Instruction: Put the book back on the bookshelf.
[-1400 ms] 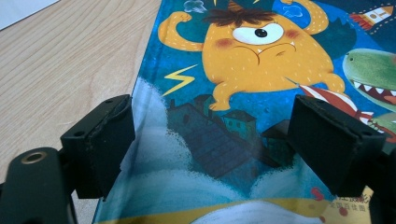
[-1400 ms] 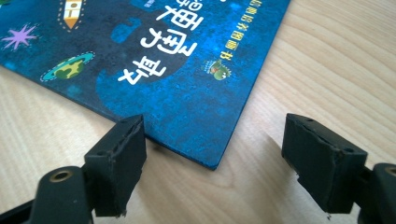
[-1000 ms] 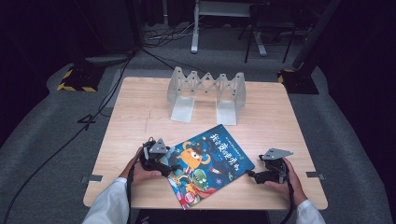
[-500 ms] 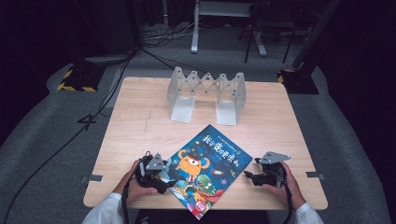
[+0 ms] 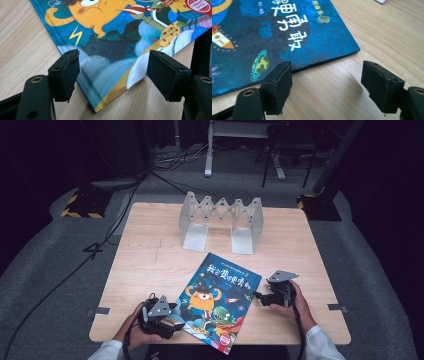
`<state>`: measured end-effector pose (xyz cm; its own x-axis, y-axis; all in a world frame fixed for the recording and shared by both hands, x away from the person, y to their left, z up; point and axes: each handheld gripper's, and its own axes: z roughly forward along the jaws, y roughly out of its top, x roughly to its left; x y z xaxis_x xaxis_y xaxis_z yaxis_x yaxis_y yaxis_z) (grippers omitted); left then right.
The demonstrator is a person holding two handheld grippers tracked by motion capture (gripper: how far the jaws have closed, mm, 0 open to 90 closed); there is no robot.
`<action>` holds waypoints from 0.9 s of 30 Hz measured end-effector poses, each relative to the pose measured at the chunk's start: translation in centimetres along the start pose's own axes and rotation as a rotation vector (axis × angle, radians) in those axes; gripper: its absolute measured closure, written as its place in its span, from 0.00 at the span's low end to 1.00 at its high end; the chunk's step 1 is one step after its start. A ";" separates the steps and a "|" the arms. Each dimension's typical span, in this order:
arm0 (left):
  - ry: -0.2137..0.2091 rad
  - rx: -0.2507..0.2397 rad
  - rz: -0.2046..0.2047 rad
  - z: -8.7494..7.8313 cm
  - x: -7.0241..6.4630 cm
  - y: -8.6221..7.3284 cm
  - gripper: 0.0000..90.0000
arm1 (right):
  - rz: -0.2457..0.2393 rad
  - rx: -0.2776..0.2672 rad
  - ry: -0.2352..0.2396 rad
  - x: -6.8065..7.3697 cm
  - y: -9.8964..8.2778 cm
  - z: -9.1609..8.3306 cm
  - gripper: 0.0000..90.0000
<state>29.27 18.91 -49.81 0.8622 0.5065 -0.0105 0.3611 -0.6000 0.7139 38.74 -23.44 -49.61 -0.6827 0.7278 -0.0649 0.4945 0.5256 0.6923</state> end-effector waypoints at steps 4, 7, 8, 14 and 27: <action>0.043 0.024 -0.040 -0.4 0.3 -1.1 0.20 | 0.020 0.002 -0.024 0.1 0.1 0.1 0.30; 0.047 0.028 -0.064 -0.7 0.9 -1.5 0.18 | 0.001 0.000 -0.010 0.7 -0.2 -0.3 0.31; 0.049 0.025 -0.067 -0.8 1.1 -1.5 0.18 | -0.006 -0.001 -0.002 1.0 -0.4 -0.5 0.31; 0.052 0.007 -0.127 -1.6 2.8 -2.3 0.16 | -0.048 -0.003 0.045 2.4 -1.2 -1.4 0.31; 0.055 0.036 -0.101 -1.7 3.7 -2.6 0.10 | -0.058 -0.016 0.052 3.0 -0.8 -0.9 0.30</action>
<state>30.97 23.41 -50.50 0.8004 0.5980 -0.0421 0.4586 -0.5657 0.6853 35.80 -22.09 -49.71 -0.7371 0.6723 -0.0685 0.4450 0.5591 0.6995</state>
